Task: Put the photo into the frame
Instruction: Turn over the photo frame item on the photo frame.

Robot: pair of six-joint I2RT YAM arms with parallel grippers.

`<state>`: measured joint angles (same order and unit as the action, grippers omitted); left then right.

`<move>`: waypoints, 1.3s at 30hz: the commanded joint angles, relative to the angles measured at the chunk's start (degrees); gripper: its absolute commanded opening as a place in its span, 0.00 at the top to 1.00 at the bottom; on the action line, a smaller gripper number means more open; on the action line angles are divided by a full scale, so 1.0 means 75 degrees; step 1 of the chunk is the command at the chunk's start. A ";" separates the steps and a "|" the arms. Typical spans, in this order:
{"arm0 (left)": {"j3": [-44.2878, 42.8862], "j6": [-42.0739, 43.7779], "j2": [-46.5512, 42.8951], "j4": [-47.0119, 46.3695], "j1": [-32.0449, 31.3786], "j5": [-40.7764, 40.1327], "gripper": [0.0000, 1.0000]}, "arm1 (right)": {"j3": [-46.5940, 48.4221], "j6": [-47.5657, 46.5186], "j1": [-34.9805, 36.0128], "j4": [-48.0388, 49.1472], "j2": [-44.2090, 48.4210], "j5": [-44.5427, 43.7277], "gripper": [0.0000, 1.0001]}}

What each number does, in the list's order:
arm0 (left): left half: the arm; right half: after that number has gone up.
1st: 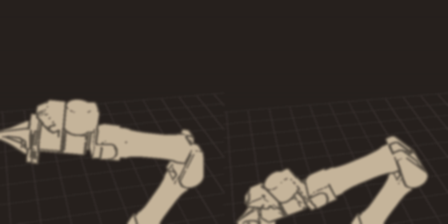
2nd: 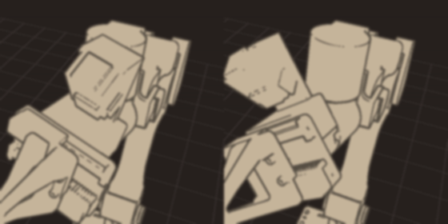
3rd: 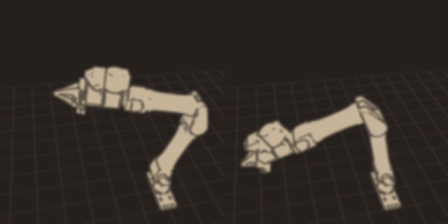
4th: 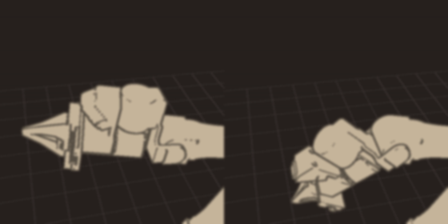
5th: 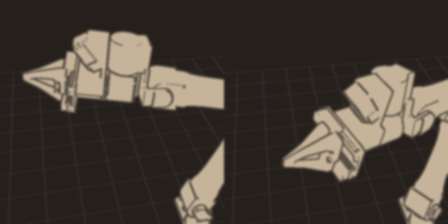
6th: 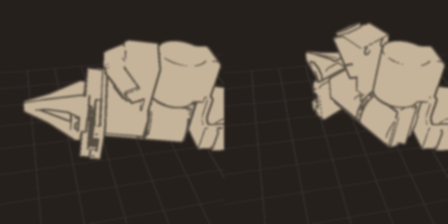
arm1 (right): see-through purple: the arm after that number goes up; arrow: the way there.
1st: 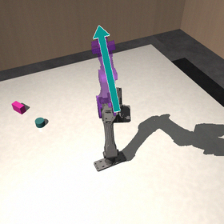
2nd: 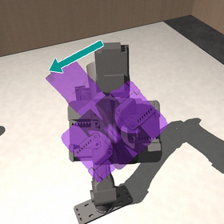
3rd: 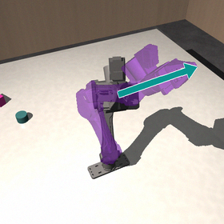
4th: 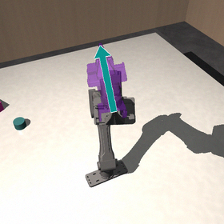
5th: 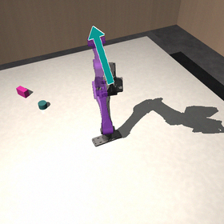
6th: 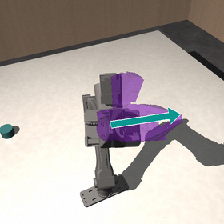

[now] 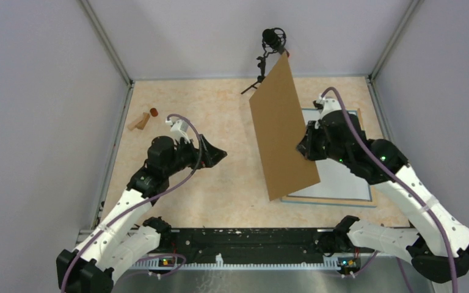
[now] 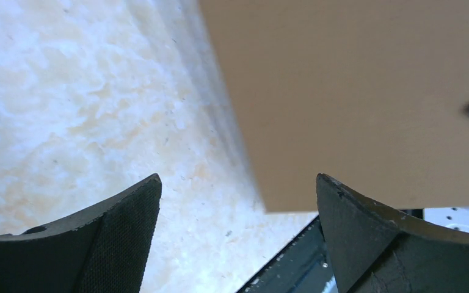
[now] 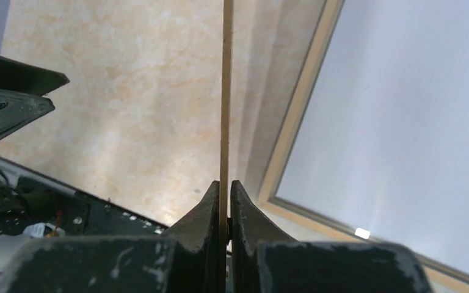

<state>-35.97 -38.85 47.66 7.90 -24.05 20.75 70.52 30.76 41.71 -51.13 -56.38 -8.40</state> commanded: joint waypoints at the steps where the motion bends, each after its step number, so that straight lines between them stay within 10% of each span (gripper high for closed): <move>1: -0.0309 0.0913 -0.0139 0.0466 -0.0015 -0.0671 0.02 | 0.2032 -0.1538 -0.0064 -0.1258 0.0274 -0.1282 1.00; 9: -0.0513 0.1306 0.0005 0.0423 -0.0043 -0.0515 0.02 | 0.5013 -0.2180 -0.0065 -0.4481 -0.1490 -0.3979 1.00; 39: -0.0418 0.2262 0.0131 0.0426 -0.0683 -0.1315 0.02 | 0.2376 -0.0016 0.0093 -0.4636 -0.4011 -0.6801 1.00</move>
<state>-39.68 -22.79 49.54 12.53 -28.88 11.62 88.09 28.29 41.45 -86.43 -85.95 -52.07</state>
